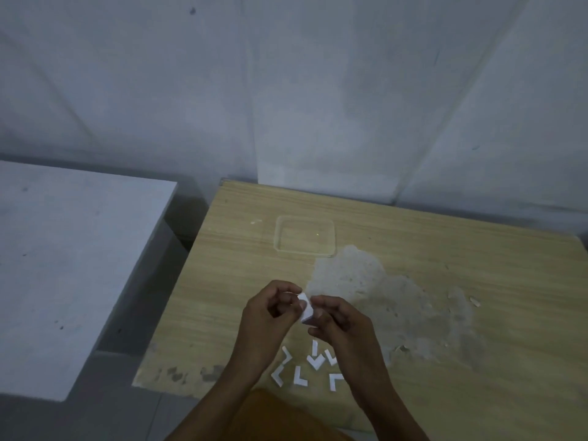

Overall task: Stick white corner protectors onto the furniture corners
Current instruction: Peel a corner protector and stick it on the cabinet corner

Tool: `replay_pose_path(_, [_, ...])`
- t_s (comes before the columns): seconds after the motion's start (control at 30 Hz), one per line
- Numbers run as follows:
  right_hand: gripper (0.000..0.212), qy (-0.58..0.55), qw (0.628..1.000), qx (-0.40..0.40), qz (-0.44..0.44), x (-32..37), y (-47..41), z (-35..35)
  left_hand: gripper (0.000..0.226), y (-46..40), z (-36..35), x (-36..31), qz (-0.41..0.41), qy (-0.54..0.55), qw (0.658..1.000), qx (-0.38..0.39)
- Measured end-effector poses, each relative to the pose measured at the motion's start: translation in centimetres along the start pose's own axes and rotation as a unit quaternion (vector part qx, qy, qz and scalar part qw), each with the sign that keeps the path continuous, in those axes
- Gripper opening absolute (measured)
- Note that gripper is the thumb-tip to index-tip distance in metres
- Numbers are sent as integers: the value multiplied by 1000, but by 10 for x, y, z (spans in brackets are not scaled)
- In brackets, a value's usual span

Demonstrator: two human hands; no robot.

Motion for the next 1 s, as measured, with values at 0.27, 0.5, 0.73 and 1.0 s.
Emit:
replay_pose_path(0.27, [14,-23,999,20,-15,5,0,-8,17,8,5,-9,-47,-15,999,-22])
replay_pose_path(0.5, [17,-16,998,58,-27,10,2,-23,14,18,16,-18,-82,-43,995,-38])
replay_pose_path(0.73, [14,11,999,48,-9,17,5,-29,6,24,22,-26,-103,-66,992,-17])
replay_pose_path(1.0, [16,111,992,9,60,27,6,-25,11,20,25,-16,-45,-35,998,8])
Point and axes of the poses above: each hand's wrist, its own y-axis away from the middle knuckle, its own z-axis out of the back of the hand, x = y × z, the point moved 10 cm from there along -y, towards the middle knuckle, and after that the axes turned 13 degrees about z, right-handed, at the moved point
